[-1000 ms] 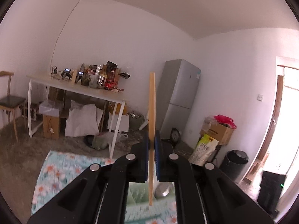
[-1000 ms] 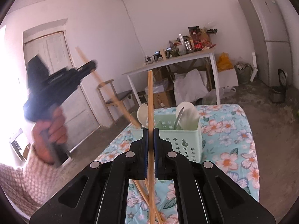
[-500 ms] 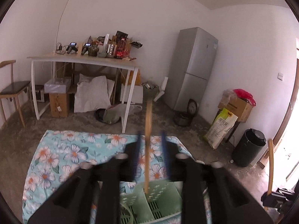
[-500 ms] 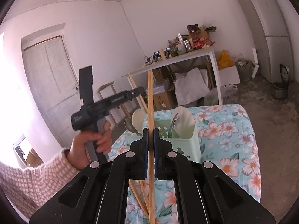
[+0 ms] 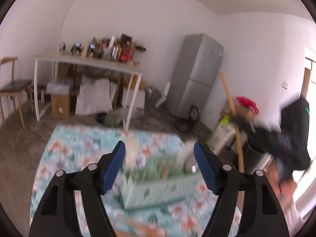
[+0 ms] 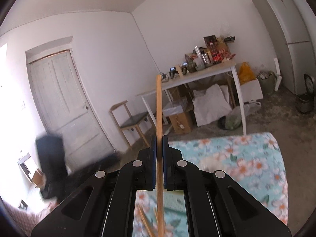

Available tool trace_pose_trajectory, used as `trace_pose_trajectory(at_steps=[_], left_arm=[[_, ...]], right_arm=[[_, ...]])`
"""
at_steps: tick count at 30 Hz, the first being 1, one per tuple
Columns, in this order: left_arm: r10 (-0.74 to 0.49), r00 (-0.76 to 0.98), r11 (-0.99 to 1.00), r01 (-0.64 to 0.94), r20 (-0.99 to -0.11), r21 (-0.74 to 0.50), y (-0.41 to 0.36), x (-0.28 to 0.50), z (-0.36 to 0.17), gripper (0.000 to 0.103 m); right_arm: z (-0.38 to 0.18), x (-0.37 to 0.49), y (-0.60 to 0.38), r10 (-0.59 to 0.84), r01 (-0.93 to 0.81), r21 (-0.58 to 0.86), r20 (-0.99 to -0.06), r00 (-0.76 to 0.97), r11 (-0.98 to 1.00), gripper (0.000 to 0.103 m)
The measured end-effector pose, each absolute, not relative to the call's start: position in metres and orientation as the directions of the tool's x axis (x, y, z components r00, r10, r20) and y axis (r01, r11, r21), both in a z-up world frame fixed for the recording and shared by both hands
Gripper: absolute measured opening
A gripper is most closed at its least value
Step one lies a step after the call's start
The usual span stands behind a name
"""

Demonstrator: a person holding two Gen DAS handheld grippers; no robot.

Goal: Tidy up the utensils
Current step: 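Lower the chopstick into the basket and open the right tool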

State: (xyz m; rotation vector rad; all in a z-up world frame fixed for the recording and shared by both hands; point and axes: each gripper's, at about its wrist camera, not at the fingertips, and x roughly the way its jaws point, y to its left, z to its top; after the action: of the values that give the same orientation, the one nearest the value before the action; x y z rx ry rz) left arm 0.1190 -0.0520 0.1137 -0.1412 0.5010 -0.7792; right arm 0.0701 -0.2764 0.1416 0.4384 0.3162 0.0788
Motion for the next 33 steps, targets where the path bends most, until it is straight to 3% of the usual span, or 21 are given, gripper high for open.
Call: trace_pose_trajectory(at_steps=[6, 15, 23, 28, 33], left_arm=[[-0.688, 0.569, 0.717, 0.626, -0.450, -0.306, -0.024, 0.090, 0.066, 0.081], [-0.690, 0.512, 0.708, 0.626, -0.512, -0.328, -0.016, 0.064, 0.012, 0.091], [-0.679, 0.516, 0.722, 0.598, -0.522, -0.348, -0.010, 0.060, -0.004, 0.097], [-0.662, 0.537, 0.740, 0.580, -0.523, -0.342, -0.006, 0.061, -0.004, 0.097], [-0.657, 0.541, 0.745, 0.573, -0.525, -0.342, -0.005, 0.060, -0.003, 0.097]], right_arm=[[0.145, 0.109, -0.285, 0.096, 0.033, 0.435, -0.272, 0.958, 0.900, 0.004], [0.123, 0.154, -0.279, -0.042, 0.170, 0.349, -0.347, 0.937, 0.921, 0.004], [0.102, 0.167, -0.264, -0.141, 0.250, 0.219, -0.417, 0.898, 0.943, 0.006], [0.105, 0.158, -0.261, -0.156, 0.256, 0.199, -0.413, 0.897, 0.946, 0.008], [0.120, 0.138, -0.262, -0.156, 0.250, 0.211, -0.382, 0.911, 0.945, 0.015]])
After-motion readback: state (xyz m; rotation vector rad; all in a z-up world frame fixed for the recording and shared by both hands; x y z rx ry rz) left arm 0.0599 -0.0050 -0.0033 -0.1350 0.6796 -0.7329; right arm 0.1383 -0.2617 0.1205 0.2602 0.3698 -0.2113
